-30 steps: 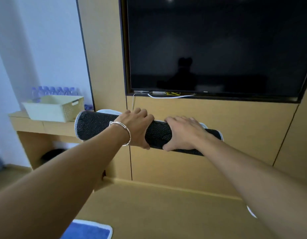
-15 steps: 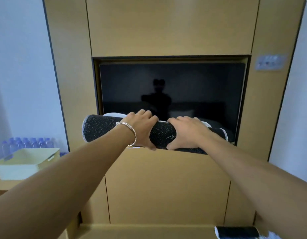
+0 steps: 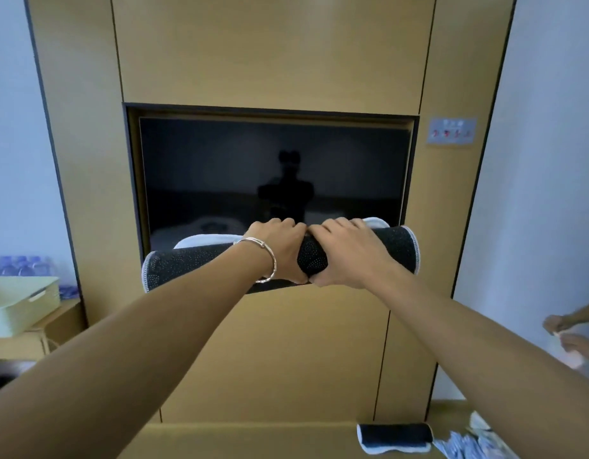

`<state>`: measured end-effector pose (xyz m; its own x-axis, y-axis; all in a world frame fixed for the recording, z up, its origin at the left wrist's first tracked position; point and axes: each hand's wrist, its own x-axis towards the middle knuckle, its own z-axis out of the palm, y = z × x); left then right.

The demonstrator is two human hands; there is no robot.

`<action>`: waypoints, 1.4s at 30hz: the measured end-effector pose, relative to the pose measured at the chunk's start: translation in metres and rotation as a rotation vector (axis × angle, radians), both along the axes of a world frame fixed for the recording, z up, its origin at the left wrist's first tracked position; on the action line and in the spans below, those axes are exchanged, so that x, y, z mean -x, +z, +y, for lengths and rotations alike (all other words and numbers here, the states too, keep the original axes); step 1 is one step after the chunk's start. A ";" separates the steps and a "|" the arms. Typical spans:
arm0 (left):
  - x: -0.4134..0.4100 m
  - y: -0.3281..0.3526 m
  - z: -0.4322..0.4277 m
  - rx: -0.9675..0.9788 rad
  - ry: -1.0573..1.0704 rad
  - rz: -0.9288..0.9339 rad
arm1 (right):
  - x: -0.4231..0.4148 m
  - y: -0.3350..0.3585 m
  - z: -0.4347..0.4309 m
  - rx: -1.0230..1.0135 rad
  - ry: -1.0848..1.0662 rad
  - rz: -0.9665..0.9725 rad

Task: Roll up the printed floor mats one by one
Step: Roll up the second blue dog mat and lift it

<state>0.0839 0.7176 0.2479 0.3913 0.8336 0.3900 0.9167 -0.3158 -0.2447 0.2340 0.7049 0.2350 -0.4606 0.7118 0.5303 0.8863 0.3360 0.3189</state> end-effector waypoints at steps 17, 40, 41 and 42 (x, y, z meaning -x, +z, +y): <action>-0.067 -0.067 0.123 0.636 0.109 -2.144 | -0.010 -0.102 0.066 0.071 -0.152 0.357; -0.062 -0.157 0.385 0.015 -0.336 0.220 | -0.106 -0.129 0.312 0.521 -0.284 0.086; -0.069 -0.165 0.392 0.075 -0.341 0.207 | -0.113 -0.141 0.319 0.530 -0.262 0.084; -0.076 -0.173 0.398 0.117 -0.350 0.188 | -0.122 -0.155 0.328 0.538 -0.250 0.079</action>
